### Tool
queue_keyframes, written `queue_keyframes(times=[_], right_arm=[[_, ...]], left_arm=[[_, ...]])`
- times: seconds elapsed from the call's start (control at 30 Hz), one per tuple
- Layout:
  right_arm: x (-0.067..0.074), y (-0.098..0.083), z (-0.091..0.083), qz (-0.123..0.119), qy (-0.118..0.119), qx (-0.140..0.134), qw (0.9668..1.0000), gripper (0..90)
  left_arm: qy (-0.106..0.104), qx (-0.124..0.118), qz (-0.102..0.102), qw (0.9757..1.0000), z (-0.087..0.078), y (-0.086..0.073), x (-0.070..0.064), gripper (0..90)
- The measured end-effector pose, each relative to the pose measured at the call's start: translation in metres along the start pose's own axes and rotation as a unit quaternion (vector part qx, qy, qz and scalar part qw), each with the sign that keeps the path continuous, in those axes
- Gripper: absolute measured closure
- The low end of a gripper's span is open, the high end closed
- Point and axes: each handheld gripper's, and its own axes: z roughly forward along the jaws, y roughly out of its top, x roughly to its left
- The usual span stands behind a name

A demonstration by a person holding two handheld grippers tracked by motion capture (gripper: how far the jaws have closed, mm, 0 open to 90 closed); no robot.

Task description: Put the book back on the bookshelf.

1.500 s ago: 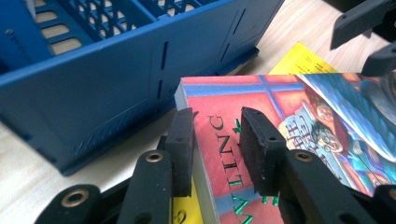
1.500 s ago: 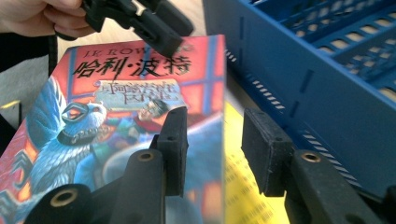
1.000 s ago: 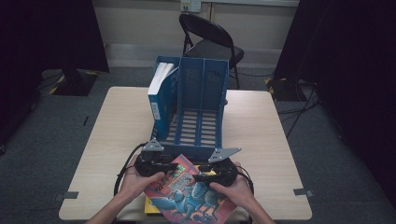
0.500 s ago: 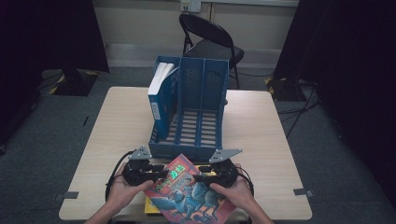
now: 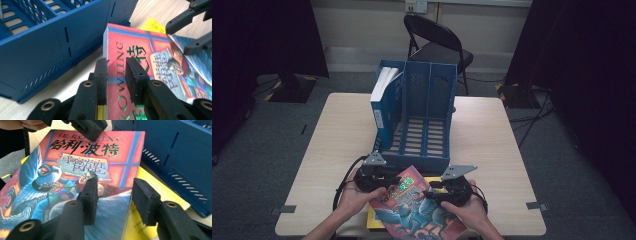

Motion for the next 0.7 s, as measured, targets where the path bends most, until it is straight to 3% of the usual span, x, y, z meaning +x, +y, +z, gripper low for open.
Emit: queue_keyframes(times=[0.07, 0.27, 0.37, 0.53, 0.63, 0.7], right_arm=[[0.000, 0.002, 0.005, 0.004, 0.007, 0.001, 1.0000, 46.1], [-0.003, 0.005, 0.010, 0.010, 0.010, 0.003, 0.9999, 46.3], [-0.004, 0.003, 0.010, 0.013, 0.014, -0.002, 0.9998, 46.2], [-0.004, 0.003, 0.010, 0.014, 0.016, -0.004, 0.9998, 46.3], [-0.004, 0.003, 0.010, 0.014, 0.016, -0.004, 0.9998, 46.3], [-0.005, 0.003, 0.010, 0.014, 0.017, -0.004, 0.9997, 46.2]], left_arm=[[-0.006, -0.011, -0.007, 0.9999, -0.001, -0.004, 0.002, 72.0], [-0.021, -0.007, -0.032, 0.9992, -0.029, -0.026, 0.003, 68.0], [-0.012, -0.017, -0.041, 0.9989, -0.051, -0.047, -0.001, 63.3], [0.014, -0.023, -0.037, 0.9990, -0.076, -0.074, -0.014, 59.8], [-0.010, -0.013, -0.060, 0.9981, -0.080, -0.083, -0.015, 63.1], [-0.023, -0.014, -0.047, 0.9986, -0.077, -0.084, -0.019, 62.2]])
